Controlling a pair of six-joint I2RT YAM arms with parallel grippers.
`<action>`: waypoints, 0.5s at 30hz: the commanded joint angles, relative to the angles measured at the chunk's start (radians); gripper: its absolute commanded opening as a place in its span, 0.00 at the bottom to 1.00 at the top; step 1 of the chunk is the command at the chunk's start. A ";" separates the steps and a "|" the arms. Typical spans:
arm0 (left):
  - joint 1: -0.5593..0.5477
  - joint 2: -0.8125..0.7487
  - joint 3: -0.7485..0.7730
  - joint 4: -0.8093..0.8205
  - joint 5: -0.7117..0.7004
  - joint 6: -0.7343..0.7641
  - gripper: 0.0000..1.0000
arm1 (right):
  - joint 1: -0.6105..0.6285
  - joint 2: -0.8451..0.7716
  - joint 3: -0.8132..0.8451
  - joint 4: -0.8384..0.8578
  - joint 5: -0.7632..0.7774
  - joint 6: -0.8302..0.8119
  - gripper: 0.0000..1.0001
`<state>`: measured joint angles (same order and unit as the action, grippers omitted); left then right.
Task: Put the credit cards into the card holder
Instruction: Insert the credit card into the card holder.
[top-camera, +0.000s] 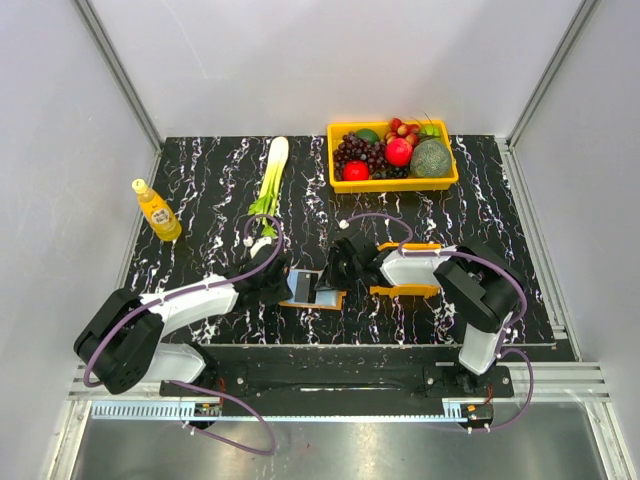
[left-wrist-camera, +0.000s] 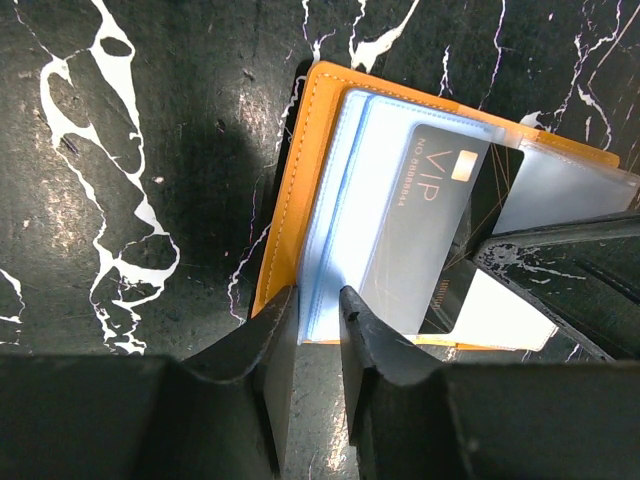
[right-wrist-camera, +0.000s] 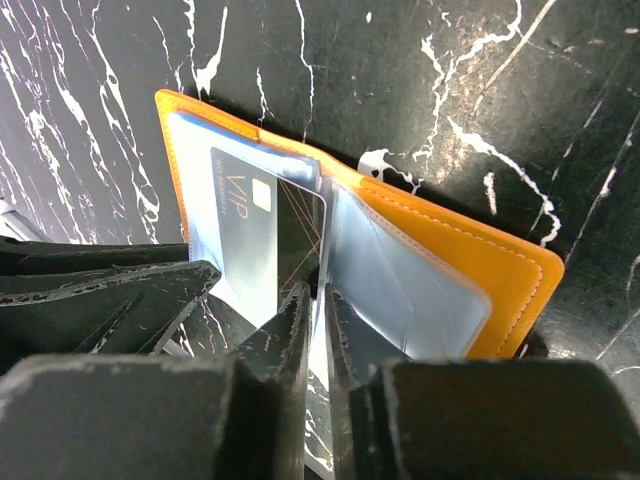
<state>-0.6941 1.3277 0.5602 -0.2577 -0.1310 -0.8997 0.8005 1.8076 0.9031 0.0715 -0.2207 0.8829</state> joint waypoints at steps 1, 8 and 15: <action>-0.001 0.077 -0.068 -0.045 -0.012 -0.004 0.27 | 0.012 0.007 0.003 -0.046 0.000 -0.022 0.11; -0.001 0.080 -0.065 -0.040 -0.004 -0.002 0.26 | 0.014 0.047 0.002 0.034 -0.084 -0.015 0.00; -0.001 0.087 -0.062 -0.035 0.001 0.002 0.25 | 0.014 0.073 0.017 0.082 -0.124 -0.019 0.01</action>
<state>-0.6941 1.3300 0.5606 -0.2600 -0.1314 -0.8989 0.7956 1.8427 0.9051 0.1234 -0.2798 0.8783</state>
